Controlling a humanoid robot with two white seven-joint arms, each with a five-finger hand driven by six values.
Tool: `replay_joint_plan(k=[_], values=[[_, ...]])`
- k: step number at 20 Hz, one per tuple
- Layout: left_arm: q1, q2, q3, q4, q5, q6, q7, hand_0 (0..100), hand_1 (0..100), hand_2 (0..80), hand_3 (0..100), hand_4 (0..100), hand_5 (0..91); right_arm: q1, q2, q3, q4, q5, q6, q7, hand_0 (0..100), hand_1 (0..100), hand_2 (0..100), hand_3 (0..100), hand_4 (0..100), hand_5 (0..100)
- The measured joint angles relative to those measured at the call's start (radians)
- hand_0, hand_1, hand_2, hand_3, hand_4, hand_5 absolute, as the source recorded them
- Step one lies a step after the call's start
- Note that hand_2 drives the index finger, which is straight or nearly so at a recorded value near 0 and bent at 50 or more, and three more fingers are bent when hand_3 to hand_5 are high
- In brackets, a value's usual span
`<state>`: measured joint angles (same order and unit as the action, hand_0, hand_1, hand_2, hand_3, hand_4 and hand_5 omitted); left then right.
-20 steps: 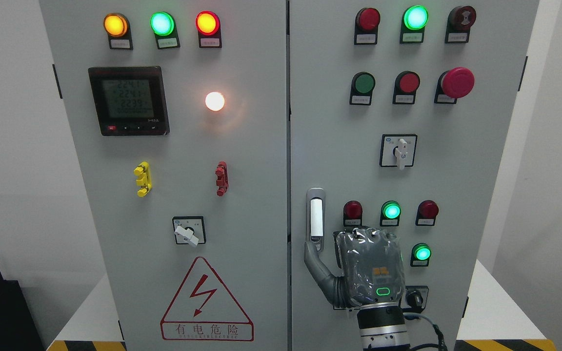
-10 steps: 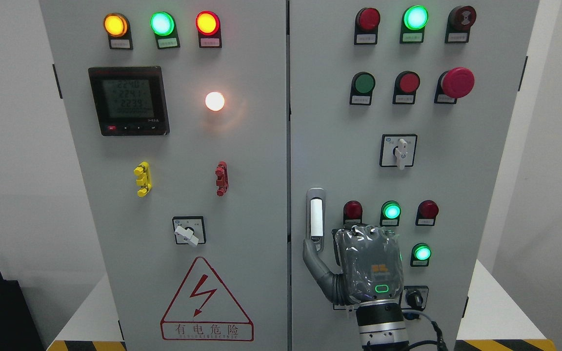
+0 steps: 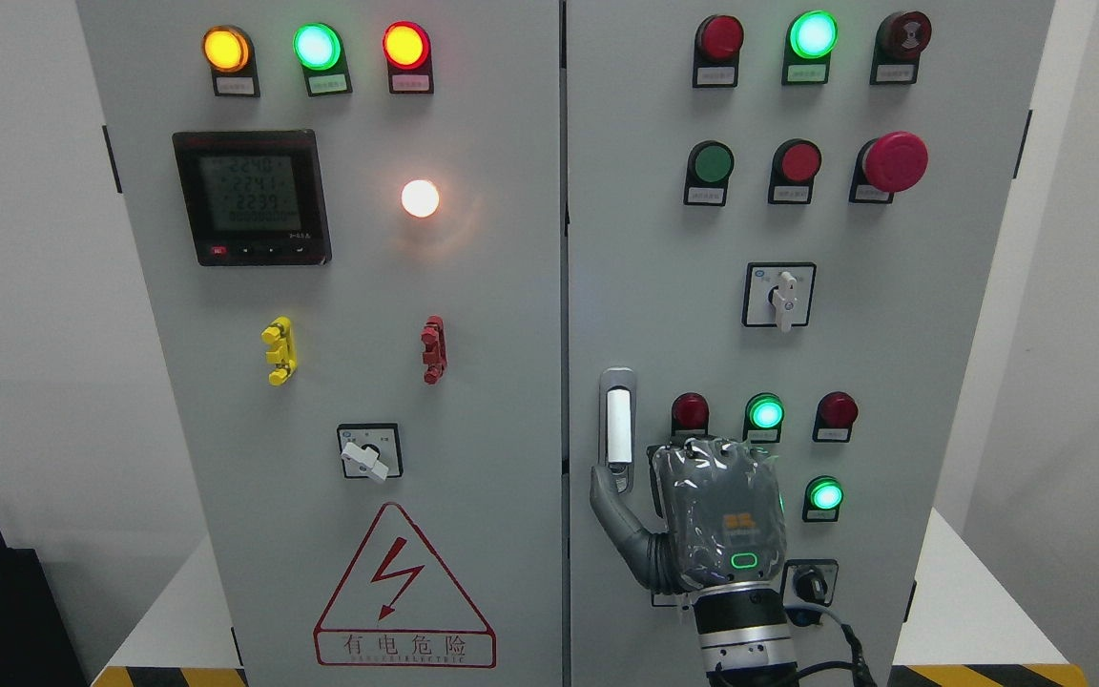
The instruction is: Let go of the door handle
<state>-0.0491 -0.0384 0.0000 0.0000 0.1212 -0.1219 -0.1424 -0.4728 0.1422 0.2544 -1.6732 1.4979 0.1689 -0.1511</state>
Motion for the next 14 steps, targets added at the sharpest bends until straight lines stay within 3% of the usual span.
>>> replay_joint_plan(k=[14], values=[[0.0, 0.0, 0.0, 0.0, 0.0, 0.0, 0.0, 12, 39, 0.0, 0, 0, 0.0, -0.011, 0.0, -0.003, 0.006, -0.002, 0.001, 0.0, 38, 5, 99, 100, 99, 97]])
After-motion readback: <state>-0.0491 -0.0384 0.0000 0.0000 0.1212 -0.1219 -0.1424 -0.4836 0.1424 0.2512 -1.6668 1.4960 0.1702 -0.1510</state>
